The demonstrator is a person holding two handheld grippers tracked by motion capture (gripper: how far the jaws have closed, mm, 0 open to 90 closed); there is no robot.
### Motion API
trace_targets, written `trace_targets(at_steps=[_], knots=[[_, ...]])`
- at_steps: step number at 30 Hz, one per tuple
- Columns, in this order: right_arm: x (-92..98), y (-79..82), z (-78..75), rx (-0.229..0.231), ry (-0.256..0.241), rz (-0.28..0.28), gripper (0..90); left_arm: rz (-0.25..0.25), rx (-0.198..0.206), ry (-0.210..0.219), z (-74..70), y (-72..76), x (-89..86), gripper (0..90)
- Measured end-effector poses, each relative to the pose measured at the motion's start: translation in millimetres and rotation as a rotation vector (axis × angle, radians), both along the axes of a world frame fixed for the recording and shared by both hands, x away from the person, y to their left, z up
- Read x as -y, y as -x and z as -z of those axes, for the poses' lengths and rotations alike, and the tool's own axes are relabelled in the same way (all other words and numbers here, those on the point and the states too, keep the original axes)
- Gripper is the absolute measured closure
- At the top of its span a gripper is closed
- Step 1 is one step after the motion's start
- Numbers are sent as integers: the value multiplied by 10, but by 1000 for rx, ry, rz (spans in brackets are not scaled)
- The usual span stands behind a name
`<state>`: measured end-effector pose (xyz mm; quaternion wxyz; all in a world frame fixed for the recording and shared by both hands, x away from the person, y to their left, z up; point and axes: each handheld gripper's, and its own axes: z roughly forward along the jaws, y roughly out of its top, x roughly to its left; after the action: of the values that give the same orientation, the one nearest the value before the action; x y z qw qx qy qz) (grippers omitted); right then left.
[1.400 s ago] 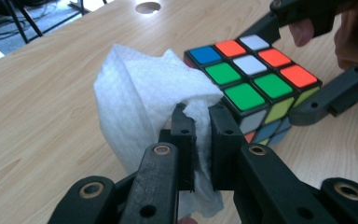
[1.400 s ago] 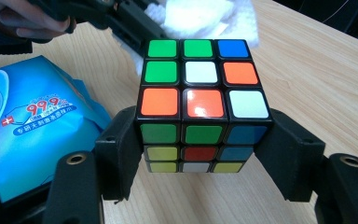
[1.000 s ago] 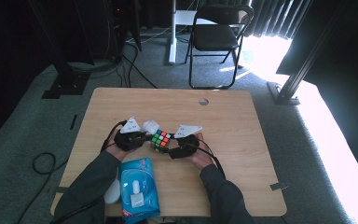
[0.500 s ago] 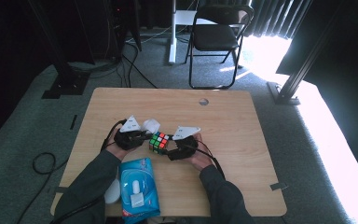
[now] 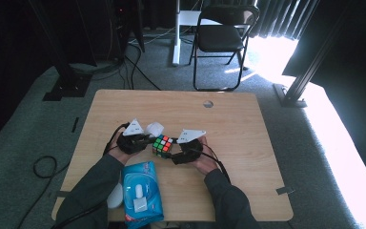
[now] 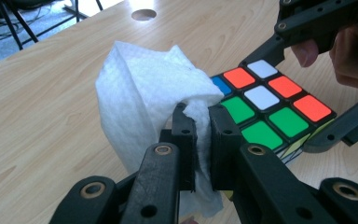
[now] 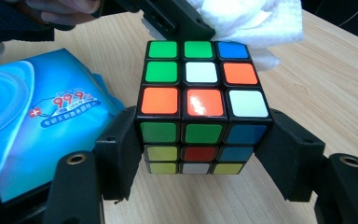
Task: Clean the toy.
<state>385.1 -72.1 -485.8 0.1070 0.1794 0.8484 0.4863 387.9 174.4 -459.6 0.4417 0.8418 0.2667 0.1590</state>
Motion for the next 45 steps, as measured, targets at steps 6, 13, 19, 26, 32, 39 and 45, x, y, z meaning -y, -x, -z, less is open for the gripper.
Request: trace_targets(at_steps=[6, 13, 19, 26, 32, 39, 45], knots=[[35, -9, -12, -3, -12, 6, 345, 6, -3, -6, 19, 7, 10, 834], [127, -54, -42, -10, -46, 32, 345, 26, -9, -20, 36, 28, 26, 836], [203, -86, -75, -7, -70, 67, 345, 34, -9, -37, 56, 40, 52, 837], [256, -111, -91, -12, -89, 92, 345, 41, -11, -53, 76, 43, 82, 836], [288, -129, -119, -16, -123, 101, 345, 40, -22, -65, 104, 35, 79, 836], [294, -143, -116, -24, -123, 106, 345, 47, -11, -65, 72, 52, 89, 836], [263, -139, -86, -27, -95, 100, 345, 52, -2, -60, 30, 64, 84, 837]])
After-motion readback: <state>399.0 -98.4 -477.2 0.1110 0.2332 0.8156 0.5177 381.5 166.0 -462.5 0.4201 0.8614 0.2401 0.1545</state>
